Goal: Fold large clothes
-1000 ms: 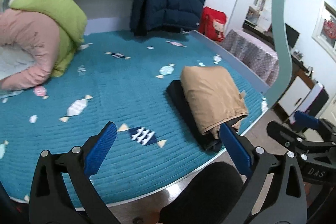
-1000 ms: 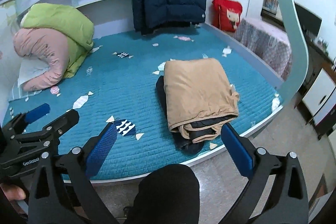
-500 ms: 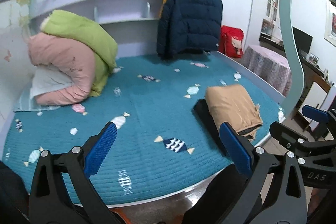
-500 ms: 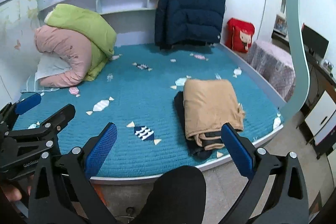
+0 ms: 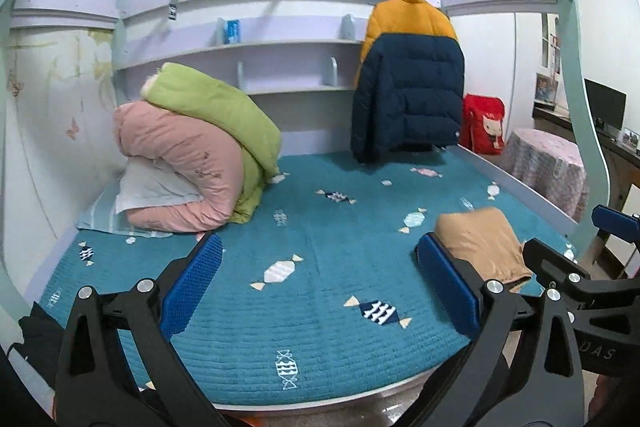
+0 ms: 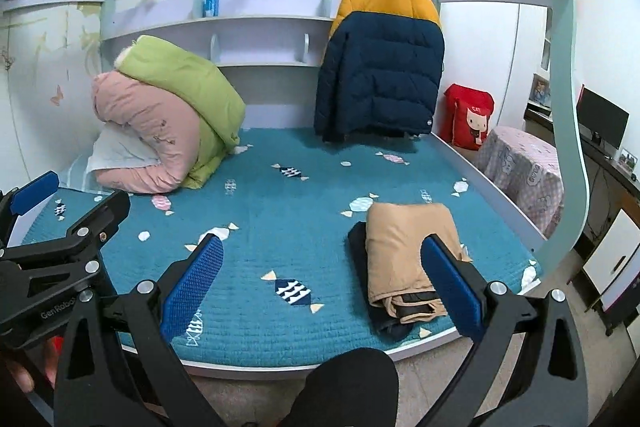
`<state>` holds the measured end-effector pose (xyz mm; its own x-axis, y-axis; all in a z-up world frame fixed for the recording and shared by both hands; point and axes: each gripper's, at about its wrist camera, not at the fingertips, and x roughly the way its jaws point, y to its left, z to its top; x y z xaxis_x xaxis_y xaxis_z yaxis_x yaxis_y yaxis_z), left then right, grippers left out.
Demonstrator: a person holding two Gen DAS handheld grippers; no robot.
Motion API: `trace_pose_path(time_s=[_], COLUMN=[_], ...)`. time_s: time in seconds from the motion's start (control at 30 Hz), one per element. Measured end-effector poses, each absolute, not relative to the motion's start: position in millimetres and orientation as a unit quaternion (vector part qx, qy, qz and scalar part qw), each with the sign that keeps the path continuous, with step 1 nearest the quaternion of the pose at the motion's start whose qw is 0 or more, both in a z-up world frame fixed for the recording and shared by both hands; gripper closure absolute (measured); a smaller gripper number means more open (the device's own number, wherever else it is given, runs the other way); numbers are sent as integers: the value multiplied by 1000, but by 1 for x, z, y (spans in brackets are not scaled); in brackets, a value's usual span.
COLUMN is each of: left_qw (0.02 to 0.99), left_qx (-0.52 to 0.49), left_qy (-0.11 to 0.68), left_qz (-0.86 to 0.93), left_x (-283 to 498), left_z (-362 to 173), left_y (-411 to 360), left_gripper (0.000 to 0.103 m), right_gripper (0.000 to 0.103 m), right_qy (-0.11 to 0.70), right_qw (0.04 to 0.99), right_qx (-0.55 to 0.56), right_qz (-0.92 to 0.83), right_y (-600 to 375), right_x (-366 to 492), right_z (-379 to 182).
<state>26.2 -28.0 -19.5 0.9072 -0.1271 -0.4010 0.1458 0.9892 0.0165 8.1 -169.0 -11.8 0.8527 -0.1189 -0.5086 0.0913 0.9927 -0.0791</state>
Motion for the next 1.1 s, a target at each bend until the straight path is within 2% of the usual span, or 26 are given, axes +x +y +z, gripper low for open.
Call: trace_pose_path(time_s=[1.1], left_qw=[981], left_qx=[23], left_qy=[182], left_qz=[-55], left_x=[20], left_z=[-21], left_y=[-23], left_gripper=[5], right_gripper=[7], right_qy=[254], right_qw=[965], right_qx=[-29], right_qz=[-56], right_y=[-170], right_x=[5], right_z=[-15])
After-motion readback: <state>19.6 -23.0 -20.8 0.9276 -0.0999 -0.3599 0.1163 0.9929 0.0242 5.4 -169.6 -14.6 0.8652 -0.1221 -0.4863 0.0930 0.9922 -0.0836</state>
